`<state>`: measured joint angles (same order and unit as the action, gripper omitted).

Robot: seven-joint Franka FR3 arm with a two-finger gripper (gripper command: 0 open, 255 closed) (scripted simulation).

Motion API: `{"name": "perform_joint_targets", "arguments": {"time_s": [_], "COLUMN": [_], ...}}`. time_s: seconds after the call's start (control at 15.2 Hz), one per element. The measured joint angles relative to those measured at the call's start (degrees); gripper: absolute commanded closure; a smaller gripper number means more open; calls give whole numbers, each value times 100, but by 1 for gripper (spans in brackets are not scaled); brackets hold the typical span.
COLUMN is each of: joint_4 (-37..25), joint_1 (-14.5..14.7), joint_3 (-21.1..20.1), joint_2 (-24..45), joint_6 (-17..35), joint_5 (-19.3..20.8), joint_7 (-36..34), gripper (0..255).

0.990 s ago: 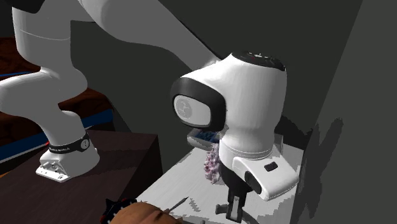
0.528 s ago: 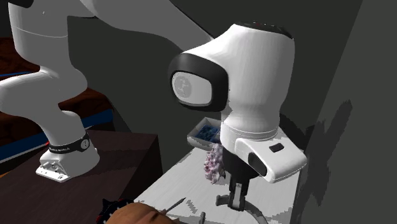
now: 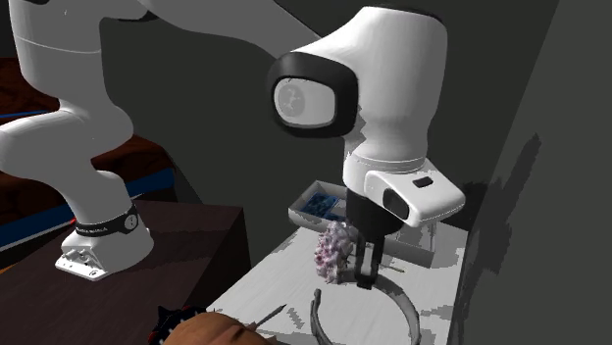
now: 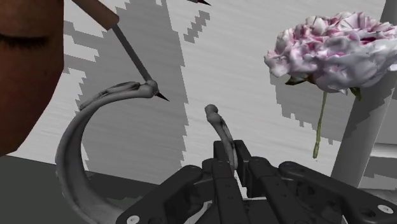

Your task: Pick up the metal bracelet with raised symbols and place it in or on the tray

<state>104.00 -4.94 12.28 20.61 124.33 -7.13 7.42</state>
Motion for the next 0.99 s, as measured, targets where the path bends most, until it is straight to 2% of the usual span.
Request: {"name": "perform_joint_targets", "arguments": {"time_s": [0.33,0.99], "joint_4": [167,19], "joint_1": [452,1300], "joint_3": [-170,-541], "joint_2": [-167,-71], "joint_6": [32,38], "joint_5": [109,261], "joint_7": [-657,-1948], "gripper": [255,255]}}
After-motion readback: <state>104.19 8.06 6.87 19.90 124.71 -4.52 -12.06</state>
